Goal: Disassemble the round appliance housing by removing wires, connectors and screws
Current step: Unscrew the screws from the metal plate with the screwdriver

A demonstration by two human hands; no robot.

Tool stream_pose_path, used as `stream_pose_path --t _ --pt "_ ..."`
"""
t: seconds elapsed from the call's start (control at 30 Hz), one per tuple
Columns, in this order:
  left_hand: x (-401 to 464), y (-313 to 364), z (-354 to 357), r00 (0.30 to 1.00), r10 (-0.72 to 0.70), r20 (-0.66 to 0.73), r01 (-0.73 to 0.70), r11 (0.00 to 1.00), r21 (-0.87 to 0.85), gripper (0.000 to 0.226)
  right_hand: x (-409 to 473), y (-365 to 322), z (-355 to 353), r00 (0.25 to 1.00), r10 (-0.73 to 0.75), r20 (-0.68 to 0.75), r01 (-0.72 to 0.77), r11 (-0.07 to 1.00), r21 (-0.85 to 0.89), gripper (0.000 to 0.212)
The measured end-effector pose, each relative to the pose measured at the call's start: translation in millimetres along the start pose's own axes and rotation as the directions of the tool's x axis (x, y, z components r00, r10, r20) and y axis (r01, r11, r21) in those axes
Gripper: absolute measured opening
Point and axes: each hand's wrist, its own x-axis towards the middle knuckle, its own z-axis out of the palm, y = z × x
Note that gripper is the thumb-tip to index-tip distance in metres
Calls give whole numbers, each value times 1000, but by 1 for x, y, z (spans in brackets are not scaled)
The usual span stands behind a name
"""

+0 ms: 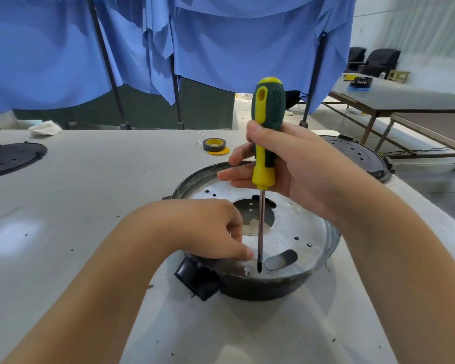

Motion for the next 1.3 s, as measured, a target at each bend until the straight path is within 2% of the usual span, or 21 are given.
stream_pose_path --t 0.23,0.57,0.73,1.3 --pt "0 1 3 1000 -11 -23 11 1000 18 24 -2 -2 -4 999 -18 34 16 999 51 11" --pt "3 6 6 999 3 -47 -2 999 37 26 0 4 -9 997 31 64 -26 997 -72 15" --pt "4 7 7 997 35 -76 -32 999 36 22 0 5 -11 996 42 75 -38 998 -47 16" --pt "-3 11 8 998 -7 -59 10 998 58 27 0 6 -11 995 53 81 -53 999 0 17"
